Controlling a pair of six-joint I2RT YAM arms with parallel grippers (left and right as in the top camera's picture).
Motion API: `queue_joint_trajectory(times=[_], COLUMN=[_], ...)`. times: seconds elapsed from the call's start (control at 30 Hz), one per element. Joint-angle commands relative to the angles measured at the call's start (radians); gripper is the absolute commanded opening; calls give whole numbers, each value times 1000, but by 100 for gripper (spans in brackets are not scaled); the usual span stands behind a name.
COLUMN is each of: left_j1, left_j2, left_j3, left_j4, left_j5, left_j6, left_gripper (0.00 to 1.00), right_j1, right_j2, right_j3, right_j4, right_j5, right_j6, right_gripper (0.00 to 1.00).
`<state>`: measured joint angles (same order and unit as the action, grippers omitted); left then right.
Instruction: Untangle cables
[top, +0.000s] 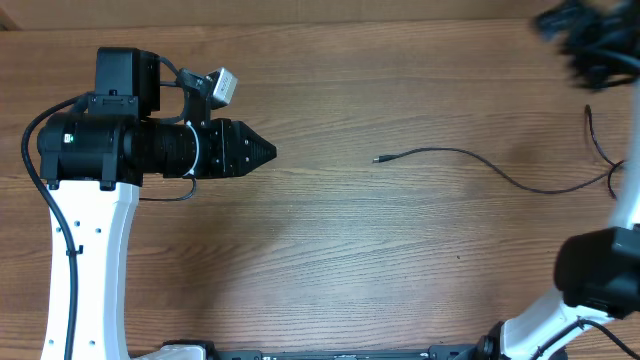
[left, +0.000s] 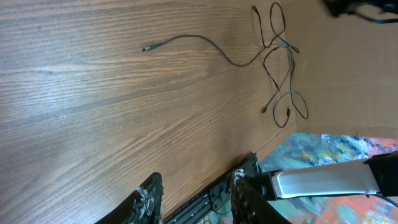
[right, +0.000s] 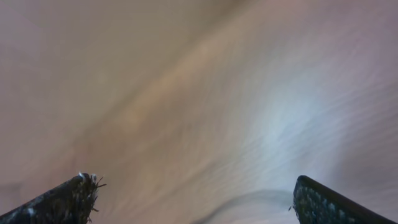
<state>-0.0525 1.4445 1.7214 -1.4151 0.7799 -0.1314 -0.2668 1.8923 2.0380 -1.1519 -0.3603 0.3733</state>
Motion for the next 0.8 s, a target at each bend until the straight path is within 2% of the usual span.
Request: queue_joint_trajectory(times=[0.0, 0.13, 0.23, 0.27, 0.3, 0.33, 0.4, 0.47, 0.57, 0.7, 0.77], left_j1=[-8, -8, -8, -8, -8, -8, -8, -8, -8, -8, -8], left_j2=[2, 2, 2, 2, 2, 2, 2, 2, 2, 2, 2], left_j3=[15, 15, 15, 15, 15, 15, 15, 15, 15, 15, 15], left_j4=[-12, -47, -56, -55, -55, -54, -55, -58, -61, -62, -63], left_j5=[-2, -2, -2, -2, -2, -2, -1, -1, -1, -2, -2], left_j6=[-7, -7, -7, -7, -7, -7, -8, -8, -8, -16, -34], left_gripper=[36, 36, 35, 35, 35, 35, 35, 35, 35, 35, 35], right_j1=[101, 215, 277, 299, 317, 335, 374, 410, 457, 528, 560], right_j2=[-29, -29, -29, -29, -29, -29, -29, -29, -29, -29, -29], right_j3=[-109, -239, -314, -335, -351, -366, -392, -412, -433, -464, -471], right_j4=[-3, 16, 19, 16, 12, 13, 21, 36, 74, 182, 208], right_j5=[87, 87, 87, 87, 86, 86, 87, 93, 106, 139, 206], right_j6=[219, 390, 593, 679, 758, 839, 1003, 1118, 1199, 1203, 1226], right_gripper=[100, 100, 100, 96, 86, 82, 100, 100, 100, 82, 80])
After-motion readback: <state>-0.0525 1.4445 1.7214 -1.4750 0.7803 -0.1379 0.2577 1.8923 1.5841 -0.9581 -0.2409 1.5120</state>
